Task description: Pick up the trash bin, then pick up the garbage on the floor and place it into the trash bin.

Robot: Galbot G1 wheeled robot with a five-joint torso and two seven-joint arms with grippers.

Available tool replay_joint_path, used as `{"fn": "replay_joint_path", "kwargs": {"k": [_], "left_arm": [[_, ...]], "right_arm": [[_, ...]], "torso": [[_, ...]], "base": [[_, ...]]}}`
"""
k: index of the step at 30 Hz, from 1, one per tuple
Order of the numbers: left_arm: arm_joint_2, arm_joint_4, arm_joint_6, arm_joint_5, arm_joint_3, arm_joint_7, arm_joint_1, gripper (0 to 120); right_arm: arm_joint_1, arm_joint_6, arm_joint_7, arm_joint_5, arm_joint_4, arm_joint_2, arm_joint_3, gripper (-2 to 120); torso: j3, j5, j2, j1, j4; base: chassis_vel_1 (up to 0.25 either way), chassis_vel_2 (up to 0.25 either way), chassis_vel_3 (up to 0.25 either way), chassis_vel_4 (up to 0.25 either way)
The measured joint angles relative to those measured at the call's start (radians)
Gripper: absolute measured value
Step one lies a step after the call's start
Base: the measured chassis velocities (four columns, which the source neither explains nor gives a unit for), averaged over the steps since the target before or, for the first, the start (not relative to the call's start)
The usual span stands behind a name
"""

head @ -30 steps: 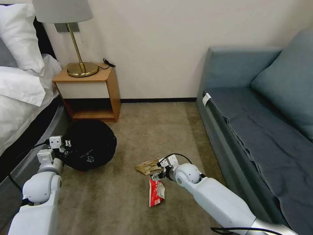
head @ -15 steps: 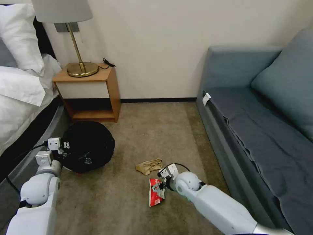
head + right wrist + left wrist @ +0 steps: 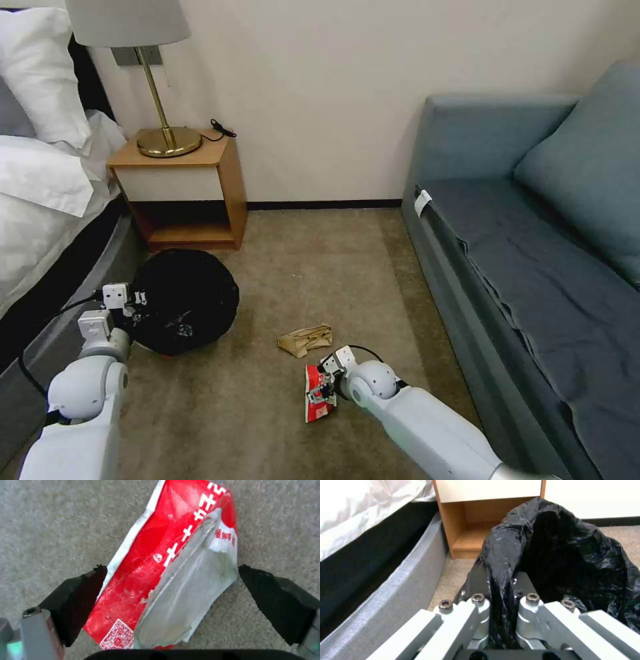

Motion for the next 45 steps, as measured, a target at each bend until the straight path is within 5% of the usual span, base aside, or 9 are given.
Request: {"fn": "replay_joint_path", "kwargs": {"k": [14,32,45], "left_arm": [[0.008,0.009,-0.002,-0.009,0.0,0.002,-0.008,5],[0.007,0.009,-0.004,-0.015,-0.001,0.001,-0.001,5],[-0.004,-0.003,-0.002,-0.01,0.003,0.001,0.007,5]], "right_arm": [[-0.019,0.014,-0.044,-0.052,-0.066,0.025,0.049,48],[-0.034,0.04,-0.087,-0.058,-0.027,0.02,0.083,2],[0.001,0.063,-0.117,-0.031,0.082,0.01,0.125,0]], "torso": [[0.0,-0.0009,0.0,0.0,-0.0009],[0.0,0.0006,0.0,0.0,0.0001],[0.0,0.0002,0.0,0.0,-0.0001]], "base": [[0.0,0.0,0.0,0.0],[0.0,0.0,0.0,0.0],[0.0,0.0,0.0,0.0]]}}
